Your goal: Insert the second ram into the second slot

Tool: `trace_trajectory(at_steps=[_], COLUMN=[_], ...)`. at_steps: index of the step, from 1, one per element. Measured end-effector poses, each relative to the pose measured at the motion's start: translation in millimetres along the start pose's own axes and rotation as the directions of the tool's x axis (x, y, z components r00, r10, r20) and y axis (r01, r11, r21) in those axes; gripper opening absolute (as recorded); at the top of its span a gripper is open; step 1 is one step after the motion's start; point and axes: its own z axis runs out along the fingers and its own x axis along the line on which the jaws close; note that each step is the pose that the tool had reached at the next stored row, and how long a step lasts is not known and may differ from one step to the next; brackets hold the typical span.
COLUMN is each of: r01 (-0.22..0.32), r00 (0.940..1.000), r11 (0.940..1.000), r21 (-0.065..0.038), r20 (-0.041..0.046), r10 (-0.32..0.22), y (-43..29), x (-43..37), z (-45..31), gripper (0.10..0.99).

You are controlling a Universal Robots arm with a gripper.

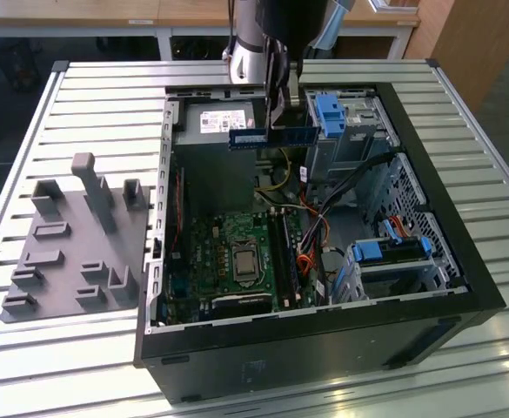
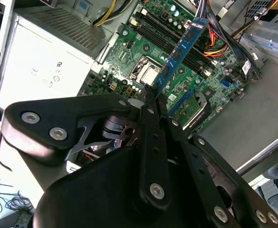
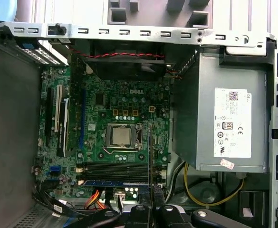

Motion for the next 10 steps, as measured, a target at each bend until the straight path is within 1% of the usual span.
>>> trace_trajectory(at_steps=[10], r01=[0.000], r00=[1.0000], r11=[1.0000], r21=[0.000], r20=[-0.0001], r10=[0.000], y=[0.1], x=[4.9], z=[-0.1], gripper=[0.137])
